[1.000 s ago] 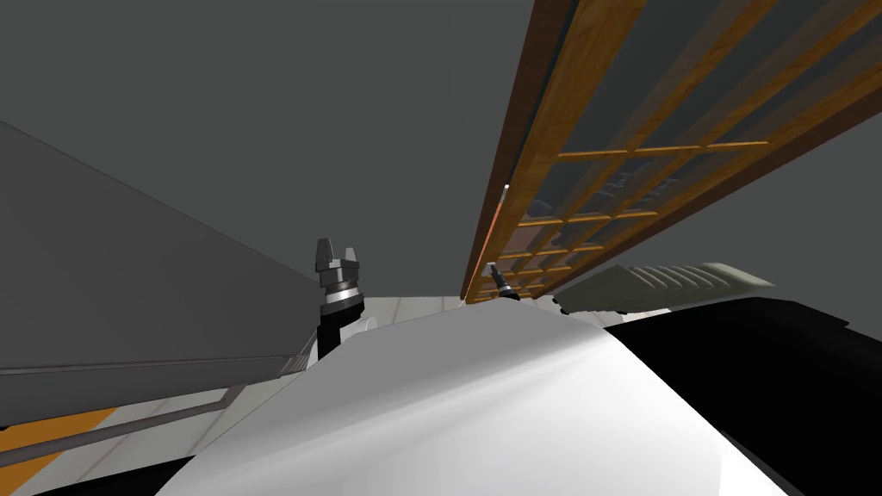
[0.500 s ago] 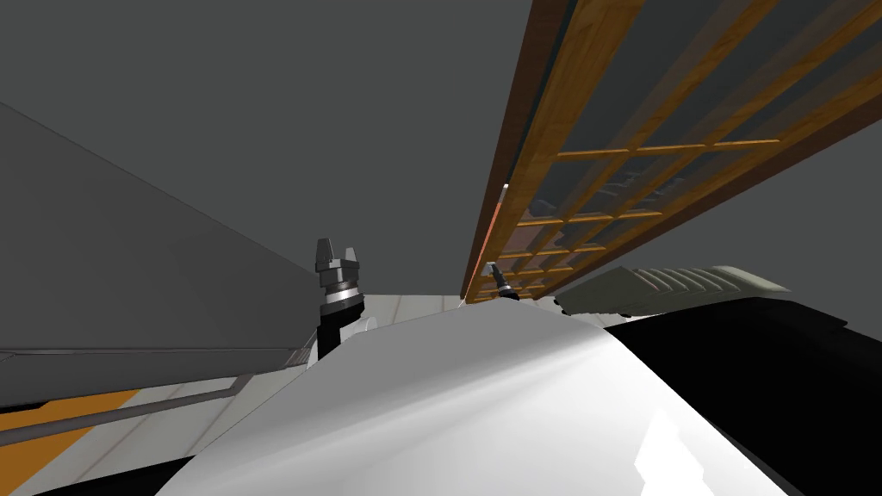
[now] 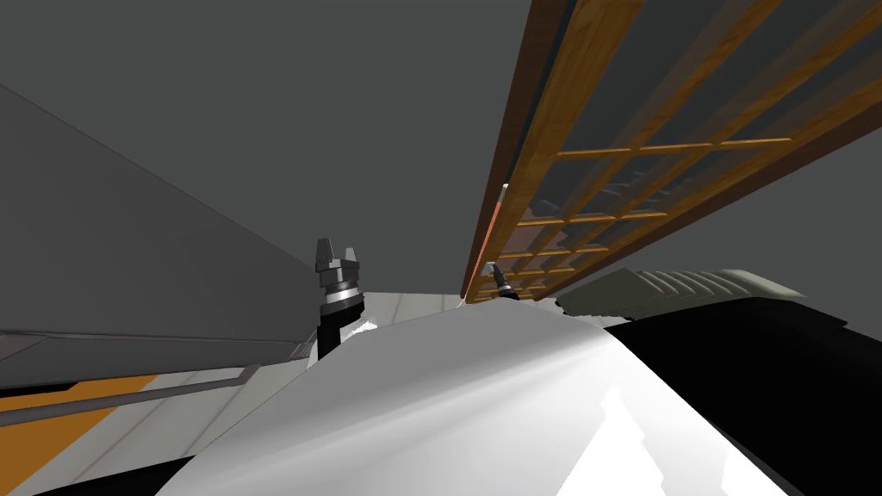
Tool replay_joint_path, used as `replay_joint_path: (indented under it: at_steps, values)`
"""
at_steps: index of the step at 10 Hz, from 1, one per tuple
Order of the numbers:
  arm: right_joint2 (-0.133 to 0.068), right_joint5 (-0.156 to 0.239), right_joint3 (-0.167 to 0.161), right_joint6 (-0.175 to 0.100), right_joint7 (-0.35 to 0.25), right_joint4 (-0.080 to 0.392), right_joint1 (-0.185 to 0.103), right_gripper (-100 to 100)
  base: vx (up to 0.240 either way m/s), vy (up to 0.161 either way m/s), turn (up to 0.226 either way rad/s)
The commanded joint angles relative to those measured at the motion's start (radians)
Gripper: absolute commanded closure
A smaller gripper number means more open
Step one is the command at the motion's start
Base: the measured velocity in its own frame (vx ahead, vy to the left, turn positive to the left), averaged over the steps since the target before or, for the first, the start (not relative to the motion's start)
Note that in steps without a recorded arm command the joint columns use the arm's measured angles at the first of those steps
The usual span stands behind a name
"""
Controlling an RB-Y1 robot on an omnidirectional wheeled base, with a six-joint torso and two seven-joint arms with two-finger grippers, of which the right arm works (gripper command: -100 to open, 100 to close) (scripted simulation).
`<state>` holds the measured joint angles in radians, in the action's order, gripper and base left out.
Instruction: Pull the door open
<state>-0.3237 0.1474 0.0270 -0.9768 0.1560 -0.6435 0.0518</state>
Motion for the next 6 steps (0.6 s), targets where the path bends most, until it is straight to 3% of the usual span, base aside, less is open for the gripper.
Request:
replay_joint_path:
  at_steps: [1,6]
  values:
    - [0.007,0.015,-0.013,-0.003,-0.050,0.012,-0.009,100,-0.041,-0.025,0.083]
    - [0.008,0.040,-0.022,0.001,-0.151,0.010,-0.012,100,-0.032,-0.017,0.041]
